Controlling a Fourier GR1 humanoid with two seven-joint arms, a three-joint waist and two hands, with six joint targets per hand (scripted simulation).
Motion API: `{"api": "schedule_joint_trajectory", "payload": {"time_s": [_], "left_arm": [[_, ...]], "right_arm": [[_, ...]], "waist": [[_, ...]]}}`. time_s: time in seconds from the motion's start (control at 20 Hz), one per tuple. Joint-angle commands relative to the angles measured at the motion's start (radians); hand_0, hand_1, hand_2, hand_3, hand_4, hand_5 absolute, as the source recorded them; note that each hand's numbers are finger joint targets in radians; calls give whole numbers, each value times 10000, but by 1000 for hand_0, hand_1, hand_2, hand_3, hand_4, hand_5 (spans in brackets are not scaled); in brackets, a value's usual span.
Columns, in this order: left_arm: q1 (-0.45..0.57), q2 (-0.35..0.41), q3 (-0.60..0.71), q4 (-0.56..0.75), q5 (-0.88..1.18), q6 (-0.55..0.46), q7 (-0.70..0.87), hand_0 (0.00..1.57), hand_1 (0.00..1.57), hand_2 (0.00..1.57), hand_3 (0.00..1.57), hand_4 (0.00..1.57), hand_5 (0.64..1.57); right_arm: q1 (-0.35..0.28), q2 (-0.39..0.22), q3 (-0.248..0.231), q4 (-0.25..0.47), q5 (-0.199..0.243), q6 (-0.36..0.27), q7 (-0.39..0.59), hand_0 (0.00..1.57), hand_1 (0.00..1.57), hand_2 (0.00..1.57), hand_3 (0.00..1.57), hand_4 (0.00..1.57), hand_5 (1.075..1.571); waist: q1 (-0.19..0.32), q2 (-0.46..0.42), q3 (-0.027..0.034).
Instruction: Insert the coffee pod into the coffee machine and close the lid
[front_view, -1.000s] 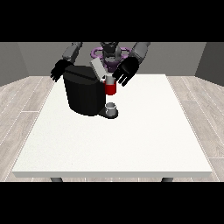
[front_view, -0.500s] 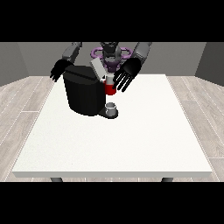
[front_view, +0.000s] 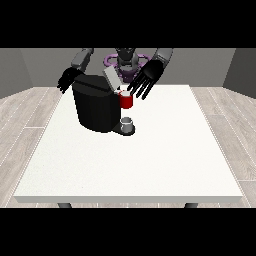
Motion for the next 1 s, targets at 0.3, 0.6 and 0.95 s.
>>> {"api": "schedule_joint_trajectory", "payload": {"time_s": [0.3,0.6,0.95], "left_arm": [[932,-316,348,-201,328,-148,-51,0,0,0,0,0,1571],[1754,-1550,2139,-441,2538,94,-235,0,0,0,0,79,1571],[4042,-3255,2529,-568,3705,-126,-749,0,0,0,0,0,1571]], "right_arm": [[887,131,-39,74,-246,185,-338,0,0,0,0,405,1571],[1638,-13,-488,359,-493,221,-572,0,0,0,0,398,1571],[2427,-684,-463,257,-181,506,-385,0,0,0,0,357,1571]], "waist": [[373,-943,-5],[1177,-2121,-12],[2404,-4120,-11]]}}
